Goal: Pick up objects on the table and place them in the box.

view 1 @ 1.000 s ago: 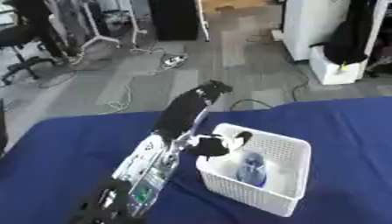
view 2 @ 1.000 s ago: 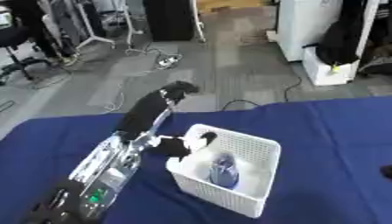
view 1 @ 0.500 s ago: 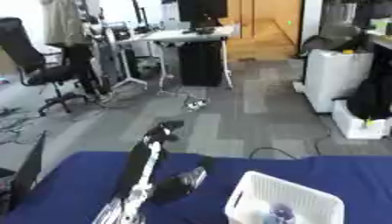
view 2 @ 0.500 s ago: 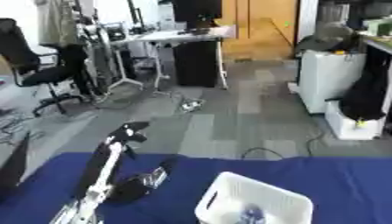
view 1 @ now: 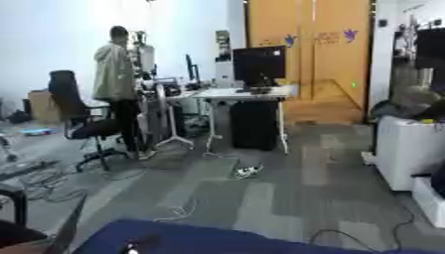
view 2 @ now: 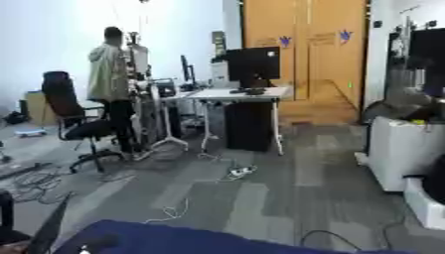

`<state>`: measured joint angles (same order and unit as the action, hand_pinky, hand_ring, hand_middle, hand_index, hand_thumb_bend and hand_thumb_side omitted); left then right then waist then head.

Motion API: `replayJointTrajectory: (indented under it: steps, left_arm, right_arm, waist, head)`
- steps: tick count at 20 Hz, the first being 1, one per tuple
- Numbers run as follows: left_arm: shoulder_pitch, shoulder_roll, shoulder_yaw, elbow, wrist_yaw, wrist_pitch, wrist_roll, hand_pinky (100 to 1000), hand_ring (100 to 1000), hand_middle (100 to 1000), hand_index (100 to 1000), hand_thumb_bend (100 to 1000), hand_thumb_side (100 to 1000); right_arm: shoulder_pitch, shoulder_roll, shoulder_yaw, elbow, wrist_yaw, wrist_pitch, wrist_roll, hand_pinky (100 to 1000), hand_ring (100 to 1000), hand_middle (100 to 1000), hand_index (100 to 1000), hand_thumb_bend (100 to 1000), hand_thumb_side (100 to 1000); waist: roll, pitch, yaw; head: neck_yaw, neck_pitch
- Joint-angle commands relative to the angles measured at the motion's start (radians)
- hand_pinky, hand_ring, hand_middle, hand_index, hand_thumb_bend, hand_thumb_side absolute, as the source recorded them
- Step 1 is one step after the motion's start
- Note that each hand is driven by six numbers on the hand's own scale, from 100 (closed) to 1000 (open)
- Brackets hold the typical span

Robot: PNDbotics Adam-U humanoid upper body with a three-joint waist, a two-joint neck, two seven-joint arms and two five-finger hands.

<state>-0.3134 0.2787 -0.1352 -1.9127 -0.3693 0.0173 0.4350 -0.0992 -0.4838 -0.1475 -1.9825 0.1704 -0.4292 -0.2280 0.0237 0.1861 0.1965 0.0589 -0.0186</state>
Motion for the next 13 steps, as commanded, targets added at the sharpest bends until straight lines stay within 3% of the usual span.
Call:
replayJointTrajectory:
  steps: [1, 4, 7, 13]
  left_arm:
    - [0.018, -0.034, 0.012, -0.067, 0.003, -0.027, -0.005, 325, 621, 740, 840, 472, 596]
    - [0.035, -0.062, 0.016, -0.085, -0.017, -0.048, -0.008, 330, 617, 736, 836, 474, 593]
    - [0.030, -0.072, 0.021, -0.087, -0.035, -0.069, -0.004, 340, 616, 738, 833, 478, 589]
    - [-0.038, -0.073, 0.033, -0.087, -0.094, -0.094, -0.006, 368, 618, 741, 831, 487, 580]
  right_arm:
    - [-0.023, 0.028, 0.001, -0.017, -0.020, -0.027, -0.009, 561, 593, 581, 686, 109, 723]
    - [-0.028, 0.072, 0.005, -0.017, -0.034, -0.054, -0.007, 562, 593, 582, 687, 114, 721]
    - [-0.024, 0.108, 0.004, -0.017, -0.045, -0.084, -0.009, 563, 593, 582, 687, 120, 723]
    - [-0.049, 0.146, 0.000, -0.017, -0.075, -0.147, -0.032, 561, 590, 584, 687, 133, 714]
  waist:
    - [-0.006, -0.021, 0.004]
    - [-0.014, -0.022, -0.001]
    - [-0.018, -0.016, -0.016]
    - [-0.019, 0.007, -0.040]
  head:
    - [-0.074, -0.048]
    - [-0.147, -0.098]
    - [-0.167, -0.146]
    - [-0.050, -0.236]
